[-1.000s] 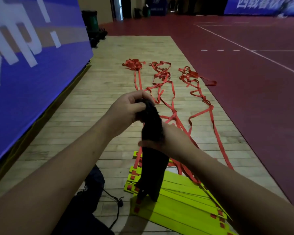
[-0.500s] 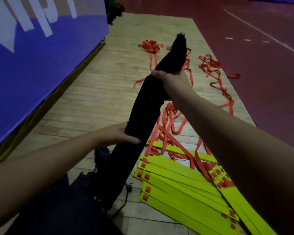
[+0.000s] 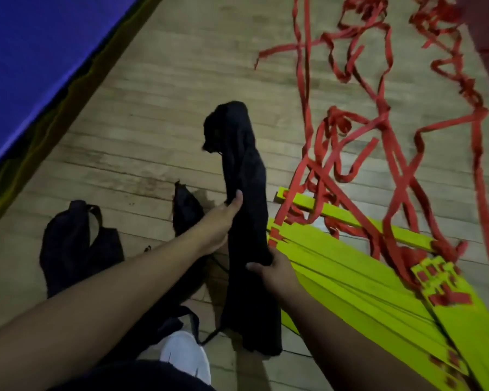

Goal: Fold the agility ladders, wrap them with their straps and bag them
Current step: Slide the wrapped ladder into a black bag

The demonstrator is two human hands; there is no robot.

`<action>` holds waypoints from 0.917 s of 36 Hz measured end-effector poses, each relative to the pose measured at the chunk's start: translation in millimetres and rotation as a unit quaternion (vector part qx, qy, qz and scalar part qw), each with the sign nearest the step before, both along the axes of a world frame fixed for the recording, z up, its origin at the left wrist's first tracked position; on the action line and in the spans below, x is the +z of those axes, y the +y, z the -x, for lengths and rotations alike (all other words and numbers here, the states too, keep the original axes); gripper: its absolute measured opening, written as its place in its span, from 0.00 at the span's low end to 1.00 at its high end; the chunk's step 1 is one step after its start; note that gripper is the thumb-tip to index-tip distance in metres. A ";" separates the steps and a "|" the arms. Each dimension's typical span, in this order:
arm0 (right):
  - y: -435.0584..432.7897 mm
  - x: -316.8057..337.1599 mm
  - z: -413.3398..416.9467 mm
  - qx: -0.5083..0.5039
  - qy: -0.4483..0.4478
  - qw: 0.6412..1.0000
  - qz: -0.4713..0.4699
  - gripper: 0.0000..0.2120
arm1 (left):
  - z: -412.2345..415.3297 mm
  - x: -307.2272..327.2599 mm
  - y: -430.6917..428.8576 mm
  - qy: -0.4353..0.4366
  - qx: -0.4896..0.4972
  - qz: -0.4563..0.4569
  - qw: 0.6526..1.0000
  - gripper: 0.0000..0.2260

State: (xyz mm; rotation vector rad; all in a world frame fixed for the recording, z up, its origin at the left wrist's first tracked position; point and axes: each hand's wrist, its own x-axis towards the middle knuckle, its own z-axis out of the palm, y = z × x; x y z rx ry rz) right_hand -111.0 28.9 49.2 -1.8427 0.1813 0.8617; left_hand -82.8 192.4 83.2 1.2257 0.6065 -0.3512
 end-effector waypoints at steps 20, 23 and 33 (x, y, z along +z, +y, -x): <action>61.5 -73.1 -2.4 -0.014 0.043 0.997 0.059 0.19 | 107.3 -102.0 217.4 0.128 -0.548 -0.589 0.580 0.17; 68.4 -69.6 -1.6 0.025 0.046 0.996 0.077 0.19 | 111.1 -92.6 220.3 0.202 -0.540 -0.560 0.595 0.14; -52.8 -35.0 -32.4 0.116 -0.103 0.965 0.213 0.16 | 21.4 -63.6 59.2 -0.090 -0.358 -0.573 0.731 0.08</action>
